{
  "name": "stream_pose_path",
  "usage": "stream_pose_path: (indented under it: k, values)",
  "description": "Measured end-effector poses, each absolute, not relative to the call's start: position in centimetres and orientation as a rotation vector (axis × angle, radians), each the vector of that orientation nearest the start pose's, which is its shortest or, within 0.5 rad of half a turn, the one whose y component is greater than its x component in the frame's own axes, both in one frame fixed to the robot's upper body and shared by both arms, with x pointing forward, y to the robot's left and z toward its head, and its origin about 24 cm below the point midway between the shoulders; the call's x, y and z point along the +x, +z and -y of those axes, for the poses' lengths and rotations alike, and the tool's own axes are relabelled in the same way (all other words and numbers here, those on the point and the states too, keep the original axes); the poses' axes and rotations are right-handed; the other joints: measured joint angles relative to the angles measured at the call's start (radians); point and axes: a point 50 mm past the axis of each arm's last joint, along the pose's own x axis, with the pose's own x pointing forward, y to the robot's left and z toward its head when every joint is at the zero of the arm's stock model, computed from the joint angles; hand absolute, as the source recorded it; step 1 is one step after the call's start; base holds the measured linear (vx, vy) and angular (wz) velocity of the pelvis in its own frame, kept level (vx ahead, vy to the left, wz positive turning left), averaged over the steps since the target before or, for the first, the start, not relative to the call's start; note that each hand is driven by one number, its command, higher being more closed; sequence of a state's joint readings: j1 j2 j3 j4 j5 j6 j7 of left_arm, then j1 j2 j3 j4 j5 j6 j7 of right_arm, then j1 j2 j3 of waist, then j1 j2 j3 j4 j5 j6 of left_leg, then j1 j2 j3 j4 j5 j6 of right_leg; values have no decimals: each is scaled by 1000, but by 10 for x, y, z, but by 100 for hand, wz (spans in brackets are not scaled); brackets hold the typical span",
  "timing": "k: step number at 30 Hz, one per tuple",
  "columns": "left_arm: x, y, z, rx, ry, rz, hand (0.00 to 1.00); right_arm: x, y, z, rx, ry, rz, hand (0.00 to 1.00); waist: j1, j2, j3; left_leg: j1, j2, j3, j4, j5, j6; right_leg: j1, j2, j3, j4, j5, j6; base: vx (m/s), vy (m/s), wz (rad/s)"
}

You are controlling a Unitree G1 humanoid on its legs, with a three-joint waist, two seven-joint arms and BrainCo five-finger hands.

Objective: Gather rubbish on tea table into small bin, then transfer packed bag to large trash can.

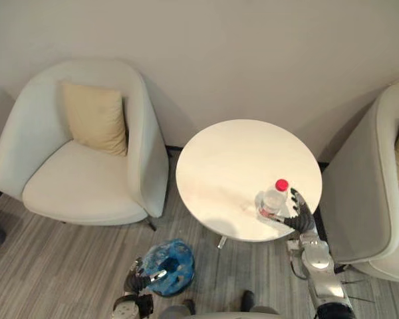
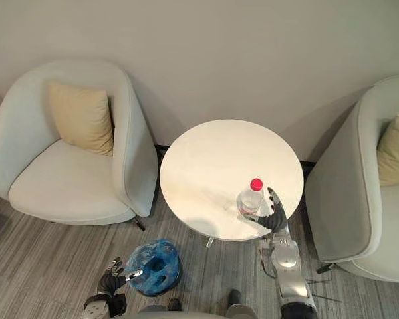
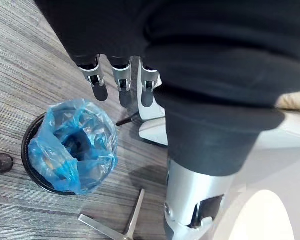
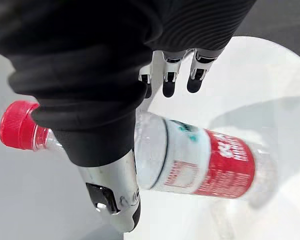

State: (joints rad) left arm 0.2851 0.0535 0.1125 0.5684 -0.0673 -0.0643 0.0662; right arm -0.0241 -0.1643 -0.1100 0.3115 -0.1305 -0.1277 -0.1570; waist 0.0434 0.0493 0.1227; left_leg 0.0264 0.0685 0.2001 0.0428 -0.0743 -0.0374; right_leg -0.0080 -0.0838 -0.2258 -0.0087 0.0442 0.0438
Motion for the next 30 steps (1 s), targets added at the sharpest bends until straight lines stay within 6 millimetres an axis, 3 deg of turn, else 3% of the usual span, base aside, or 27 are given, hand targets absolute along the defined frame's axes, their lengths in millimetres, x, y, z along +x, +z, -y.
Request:
stream_pose_path:
  k: [7, 10, 13, 18, 22, 27, 28, 30]
  values:
    - [125, -116, -195, -31, 250, -733, 0, 320, 49, 215, -294, -218, -1, 100, 34, 29, 91, -140, -1, -42, 83, 3, 4, -90, -19, -36, 18, 20, 1, -60, 7, 19]
    - [136, -112, -190, -47, 233, -698, 0, 335, 67, 218, -324, -192, 35, 100, 62, 30, 124, -172, -1, -62, 105, 3, 4, -106, -22, -54, 27, 20, 0, -68, -8, 22]
    - [137, -112, -187, -54, 232, -691, 0, 337, 67, 209, -318, -159, 38, 100, 78, 30, 134, -184, -3, -63, 106, 3, 4, -124, -25, -53, 38, 19, 1, -27, -1, 2]
    - [144, -108, -187, -53, 243, -668, 0, 335, 68, 201, -292, -144, 54, 100, 77, 29, 135, -192, -6, -72, 112, 3, 5, -124, -29, -60, 41, 19, 0, -7, 3, 5]
    - [145, -108, -186, -57, 243, -660, 0, 322, 78, 188, -294, -87, 136, 100, 76, 28, 135, -175, -7, -99, 114, 3, 5, -91, -29, -86, 41, 12, -2, -2, -4, 20]
    - [144, -108, -182, -66, 240, -663, 0, 295, 80, 168, -275, -7, 221, 100, 61, 21, 132, -156, -22, -170, 75, 12, 30, -9, -56, -225, 46, -32, 7, -22, -3, 72]
    - [143, -109, -182, -67, 240, -664, 0, 293, 80, 165, -278, 7, 227, 100, 52, 19, 132, -156, -15, -130, 66, 11, 34, -4, -61, -251, 46, -33, 8, 4, 22, 97]
    - [148, -107, -178, -81, 235, -647, 0, 284, 80, 163, -261, 6, 249, 100, 31, 14, 131, -164, 40, 99, 81, 2, 59, 17, -94, -348, 49, -40, 17, 83, 86, 142]
